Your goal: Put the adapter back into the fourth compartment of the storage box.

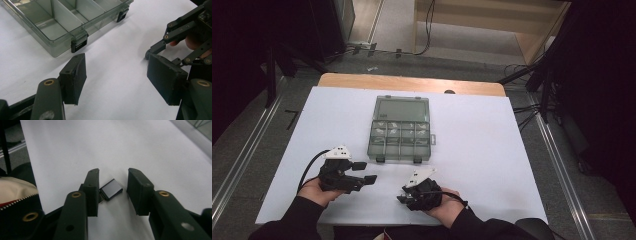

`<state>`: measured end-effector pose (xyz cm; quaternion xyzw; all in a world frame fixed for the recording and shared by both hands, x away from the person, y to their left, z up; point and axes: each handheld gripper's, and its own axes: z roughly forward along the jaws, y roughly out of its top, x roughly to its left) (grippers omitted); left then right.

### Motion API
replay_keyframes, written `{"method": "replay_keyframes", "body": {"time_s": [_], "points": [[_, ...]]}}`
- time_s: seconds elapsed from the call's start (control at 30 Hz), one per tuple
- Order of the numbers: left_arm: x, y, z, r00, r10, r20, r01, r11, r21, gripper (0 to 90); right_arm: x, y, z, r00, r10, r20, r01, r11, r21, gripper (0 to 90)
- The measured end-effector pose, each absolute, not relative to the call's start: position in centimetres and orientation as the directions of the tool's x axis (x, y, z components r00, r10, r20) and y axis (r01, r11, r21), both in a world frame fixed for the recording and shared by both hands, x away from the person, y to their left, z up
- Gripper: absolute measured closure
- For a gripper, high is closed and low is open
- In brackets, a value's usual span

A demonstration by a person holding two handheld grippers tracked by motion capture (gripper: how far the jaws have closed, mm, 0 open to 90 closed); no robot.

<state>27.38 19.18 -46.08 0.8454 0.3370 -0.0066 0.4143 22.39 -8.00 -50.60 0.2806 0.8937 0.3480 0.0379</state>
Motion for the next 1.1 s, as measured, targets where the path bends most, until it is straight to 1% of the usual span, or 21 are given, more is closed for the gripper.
{"method": "replay_keyframes", "body": {"time_s": [0.1,0.3,0.77,1.1], "points": [[27.4,19.1,-46.1,0.774,0.562,-0.292,0.575,-0.429,0.697,32.5,22.3,-7.9,-50.6,-0.846,0.523,0.103,0.456,0.612,0.646,65.7],[27.3,19.1,-46.1,0.774,0.561,-0.292,0.575,-0.43,0.696,32.5,22.4,-8.0,-50.6,-0.852,0.513,0.106,0.453,0.621,0.64,66.7],[27.3,19.2,-46.0,0.774,0.563,-0.291,0.575,-0.43,0.696,32.4,23.5,-8.3,-50.4,-0.844,0.498,0.199,0.503,0.604,0.619,66.8],[27.4,19.0,-46.0,0.776,0.558,-0.295,0.574,-0.428,0.699,32.5,24.2,-9.1,-50.0,-0.825,0.518,0.227,0.533,0.577,0.619,66.8]]}}
